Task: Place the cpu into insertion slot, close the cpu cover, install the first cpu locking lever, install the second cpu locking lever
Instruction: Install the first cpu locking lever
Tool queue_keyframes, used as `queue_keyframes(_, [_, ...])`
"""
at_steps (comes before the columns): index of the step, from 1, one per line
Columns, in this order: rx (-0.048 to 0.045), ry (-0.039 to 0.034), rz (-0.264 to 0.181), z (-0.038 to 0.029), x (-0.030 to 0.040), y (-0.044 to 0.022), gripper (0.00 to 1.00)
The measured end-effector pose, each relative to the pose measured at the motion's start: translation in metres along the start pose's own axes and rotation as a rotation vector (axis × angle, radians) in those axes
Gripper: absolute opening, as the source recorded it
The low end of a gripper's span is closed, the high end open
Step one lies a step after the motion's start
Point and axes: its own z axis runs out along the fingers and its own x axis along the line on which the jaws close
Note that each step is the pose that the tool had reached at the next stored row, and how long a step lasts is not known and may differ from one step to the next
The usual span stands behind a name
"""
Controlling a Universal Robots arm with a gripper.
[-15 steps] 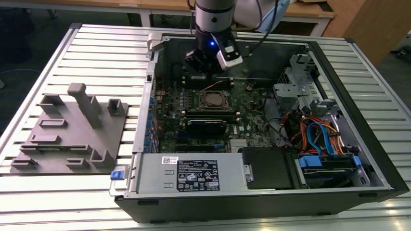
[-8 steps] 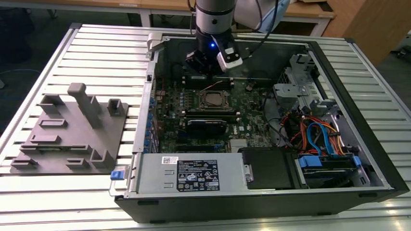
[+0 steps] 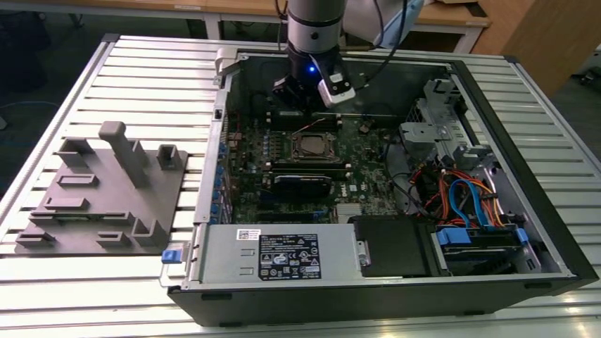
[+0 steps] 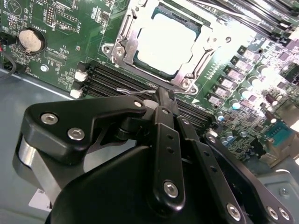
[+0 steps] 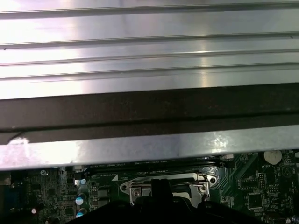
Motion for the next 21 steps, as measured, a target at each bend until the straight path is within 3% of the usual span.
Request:
queue_keyframes(8, [-0.0052, 0.0004, 0.001, 0.0033, -0.0018, 0.0003, 0.1])
queue_keyframes(21, [-0.0055, 0.0009, -0.004, 0.0044, -0.0042, 0.0016, 0.1])
